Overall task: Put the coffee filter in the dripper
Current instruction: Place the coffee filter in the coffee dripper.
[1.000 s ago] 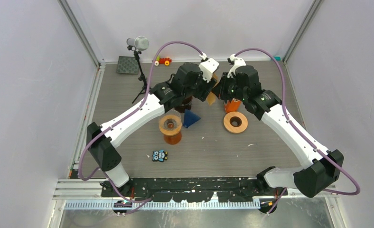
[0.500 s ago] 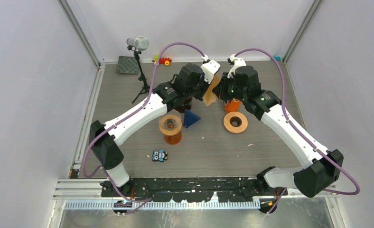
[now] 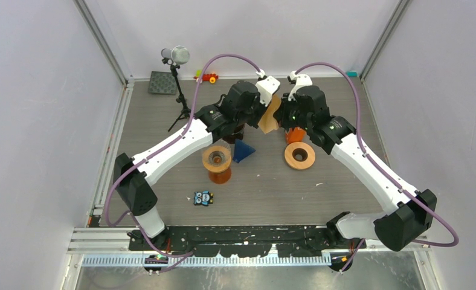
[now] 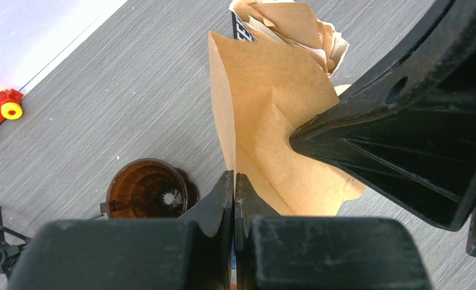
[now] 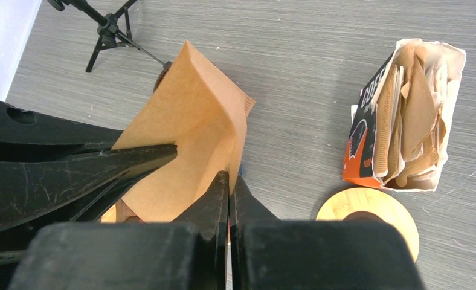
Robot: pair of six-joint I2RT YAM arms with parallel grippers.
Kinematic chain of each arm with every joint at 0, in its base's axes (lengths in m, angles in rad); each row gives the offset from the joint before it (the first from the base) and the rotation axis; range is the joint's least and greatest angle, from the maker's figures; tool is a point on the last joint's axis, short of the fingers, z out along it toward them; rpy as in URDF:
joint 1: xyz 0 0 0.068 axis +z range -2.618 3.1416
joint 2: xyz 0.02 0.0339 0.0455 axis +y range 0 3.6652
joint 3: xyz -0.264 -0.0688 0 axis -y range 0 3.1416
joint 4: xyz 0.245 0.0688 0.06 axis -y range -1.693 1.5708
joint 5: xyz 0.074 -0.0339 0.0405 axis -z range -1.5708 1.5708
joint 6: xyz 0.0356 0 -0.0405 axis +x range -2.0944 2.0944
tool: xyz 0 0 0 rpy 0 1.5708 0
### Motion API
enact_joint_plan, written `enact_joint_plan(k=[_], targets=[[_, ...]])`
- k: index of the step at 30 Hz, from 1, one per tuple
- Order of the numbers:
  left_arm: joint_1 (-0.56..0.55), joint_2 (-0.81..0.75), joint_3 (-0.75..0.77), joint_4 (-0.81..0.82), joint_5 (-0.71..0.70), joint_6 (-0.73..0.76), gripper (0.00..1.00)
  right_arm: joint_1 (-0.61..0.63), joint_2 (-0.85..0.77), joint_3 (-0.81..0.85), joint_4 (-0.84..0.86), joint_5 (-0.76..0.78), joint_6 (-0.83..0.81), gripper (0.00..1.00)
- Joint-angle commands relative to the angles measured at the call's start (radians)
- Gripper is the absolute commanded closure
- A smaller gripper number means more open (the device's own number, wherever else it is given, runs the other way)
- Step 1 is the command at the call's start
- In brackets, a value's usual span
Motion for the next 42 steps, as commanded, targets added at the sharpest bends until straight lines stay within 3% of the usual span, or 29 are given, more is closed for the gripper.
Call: enact_joint_plan(k=[1, 17, 28, 42], targets=[[0.003, -0.054, -0.001, 0.033, -0.035, -0.003, 1.0, 0.007, -0.025, 0.025, 0.02, 0.055, -0.032, 0.99], [0.003, -0.089, -0.055, 0.073, -0.069, 0.023, 1.0, 0.007, -0.064, 0.003, 0.026, 0.107, -0.087, 0.99], [0.003, -0.08, -0.036, 0.059, -0.049, -0.003, 1.0, 0.008, -0.037, 0.016, 0.026, 0.003, 0.002, 0.71], [0.003, -0.074, -0.039, 0.056, -0.031, -0.056, 1.0, 0.008, 0.059, 0.052, 0.022, -0.032, 0.074, 0.68]])
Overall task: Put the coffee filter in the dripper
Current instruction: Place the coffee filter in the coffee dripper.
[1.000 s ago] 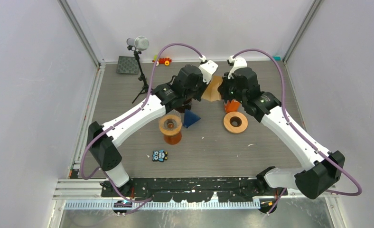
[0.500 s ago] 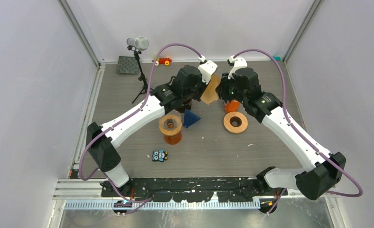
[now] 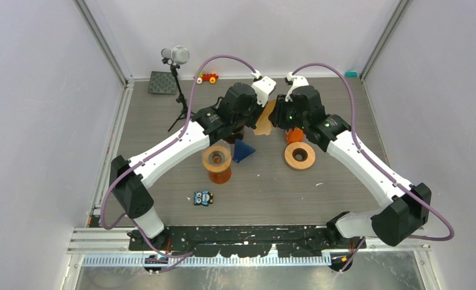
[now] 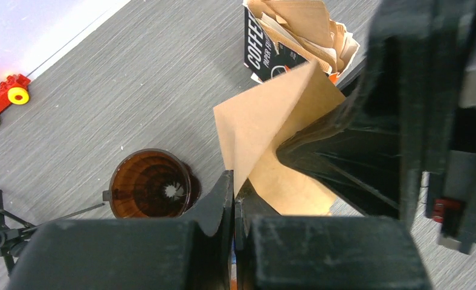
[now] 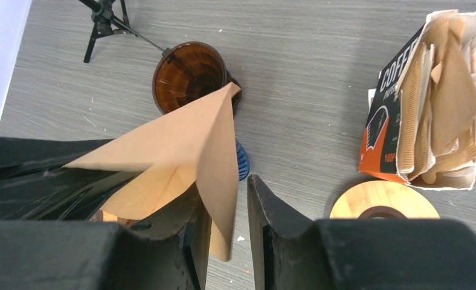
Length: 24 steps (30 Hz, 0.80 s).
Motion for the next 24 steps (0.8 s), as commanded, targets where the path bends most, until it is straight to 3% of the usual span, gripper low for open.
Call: enact_joint_plan(k=[1, 7, 15, 24], targets=[[0.003, -0.037, 0.012, 0.032, 0.014, -0.026, 1.0, 0.004, 0.019, 0.052, 0.026, -0.017, 0.035, 0.68], [0.003, -0.044, -0.002, 0.039, 0.014, -0.025, 1.0, 0.002, 0.015, 0.047, 0.044, -0.025, 0.056, 0.7], [0.003, -0.058, -0.04, 0.075, -0.026, 0.019, 1.0, -0.033, -0.013, 0.043, 0.036, -0.115, 0.089, 0.89], [0.003, -0.063, -0.056, 0.103, -0.056, 0.1, 1.0, -0.035, -0.007, 0.049, -0.028, -0.095, 0.047, 0.91]])
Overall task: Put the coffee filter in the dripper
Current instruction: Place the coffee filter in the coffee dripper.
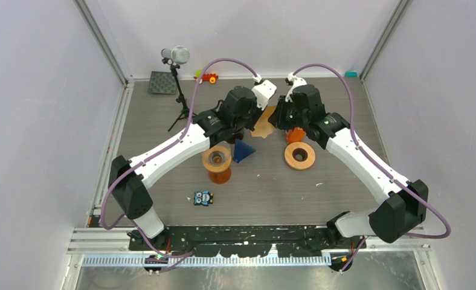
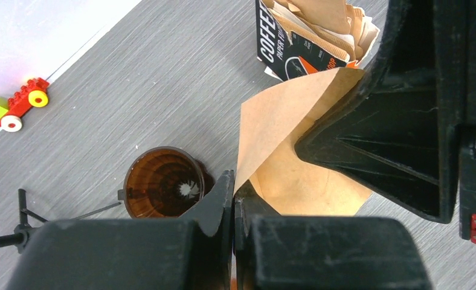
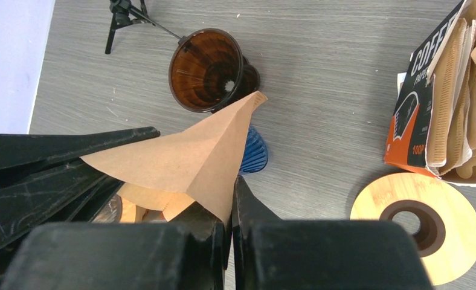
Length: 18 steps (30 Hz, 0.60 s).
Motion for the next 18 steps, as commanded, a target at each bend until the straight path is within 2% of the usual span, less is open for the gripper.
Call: enact_joint_plan(k=[1, 7, 14, 18], targets=[[0.003, -0.054, -0.005, 0.067, -0.032, 0.045, 1.0, -0.003, -0.029, 0.048, -0.023, 0.013, -0.022, 0.91], [0.003, -0.061, -0.01, 0.07, -0.032, 0.054, 1.0, -0.003, -0.012, 0.062, -0.051, 0.032, -0.037, 0.89], [0.003, -0.064, -0.012, 0.058, -0.002, 0.013, 1.0, -0.004, 0.001, 0.097, -0.053, 0.016, -0.012, 0.67], [0.003, -0.065, -0.013, 0.056, -0.003, 0.007, 1.0, -0.003, 0.013, 0.113, -0.063, 0.019, -0.013, 0.64]])
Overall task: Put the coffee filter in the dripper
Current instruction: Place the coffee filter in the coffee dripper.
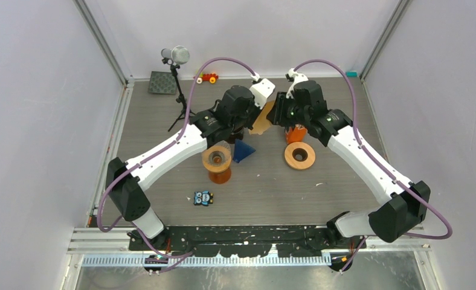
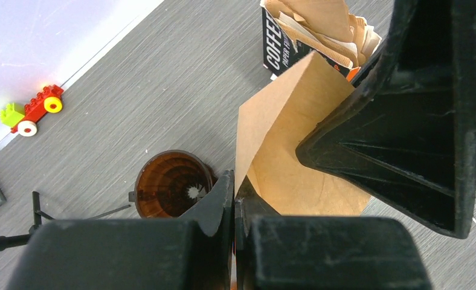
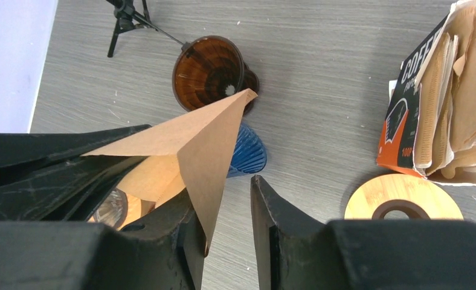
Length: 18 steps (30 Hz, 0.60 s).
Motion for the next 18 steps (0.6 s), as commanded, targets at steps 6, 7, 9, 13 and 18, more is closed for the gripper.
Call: enact_joint_plan(k=[6, 7, 9, 13, 18], targets=[[0.003, -0.04, -0.005, 0.041, -0.004, -0.012, 1.0, -0.003, 0.022, 0.061, -0.022, 0.049, -0.019, 0.66], [0.003, -0.04, -0.006, 0.042, -0.01, -0.009, 1.0, -0.003, 0.021, 0.059, -0.024, 0.05, -0.026, 0.67], [0.003, -0.041, -0.009, 0.046, -0.02, -0.003, 1.0, -0.001, 0.019, 0.058, -0.029, 0.082, -0.04, 0.67], [0.003, -0.045, -0.01, 0.049, -0.027, 0.003, 1.0, -0.001, 0.011, 0.051, -0.034, 0.103, -0.064, 0.67], [0.004, -0.053, -0.016, 0.047, -0.022, 0.011, 1.0, 0.0, 0.007, 0.058, -0.045, 0.112, -0.089, 0.67]])
